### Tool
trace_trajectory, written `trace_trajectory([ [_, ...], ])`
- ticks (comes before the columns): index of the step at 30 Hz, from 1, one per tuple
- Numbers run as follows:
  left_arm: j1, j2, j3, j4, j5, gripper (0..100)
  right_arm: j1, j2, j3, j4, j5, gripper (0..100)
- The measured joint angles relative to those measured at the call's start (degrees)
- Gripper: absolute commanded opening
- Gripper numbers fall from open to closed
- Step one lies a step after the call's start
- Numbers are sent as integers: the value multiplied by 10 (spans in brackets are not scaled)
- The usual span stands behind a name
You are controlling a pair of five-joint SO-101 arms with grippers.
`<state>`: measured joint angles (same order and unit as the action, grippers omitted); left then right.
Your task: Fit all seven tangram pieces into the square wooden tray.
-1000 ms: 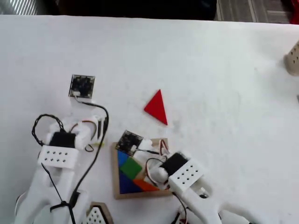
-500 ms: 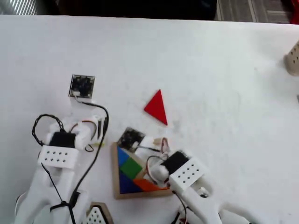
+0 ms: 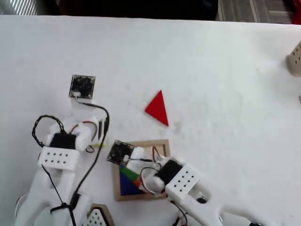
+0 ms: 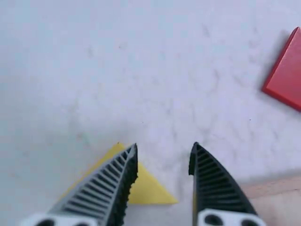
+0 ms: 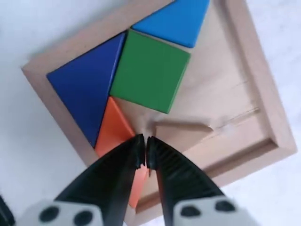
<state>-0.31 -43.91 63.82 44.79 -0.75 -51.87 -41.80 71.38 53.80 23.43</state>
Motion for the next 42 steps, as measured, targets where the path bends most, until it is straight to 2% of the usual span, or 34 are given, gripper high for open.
trace_trajectory([
  [6,0,0,4,0,0,187,11,0,12,-53,0,18],
  [12,0,0,4,-2,0,187,108,0,12,-107,0,18],
  [16,0,0,4,-2,0,187,135,0,11,-117,0,18],
  [23,0,0,4,-2,0,187,143,-66,-31,13,-36,20],
  [27,0,0,4,-2,0,187,184,-125,19,25,-13,20],
  [32,0,0,4,-2,0,187,177,-142,77,17,75,20],
  [42,0,0,4,-2,0,187,88,-142,85,11,81,20],
])
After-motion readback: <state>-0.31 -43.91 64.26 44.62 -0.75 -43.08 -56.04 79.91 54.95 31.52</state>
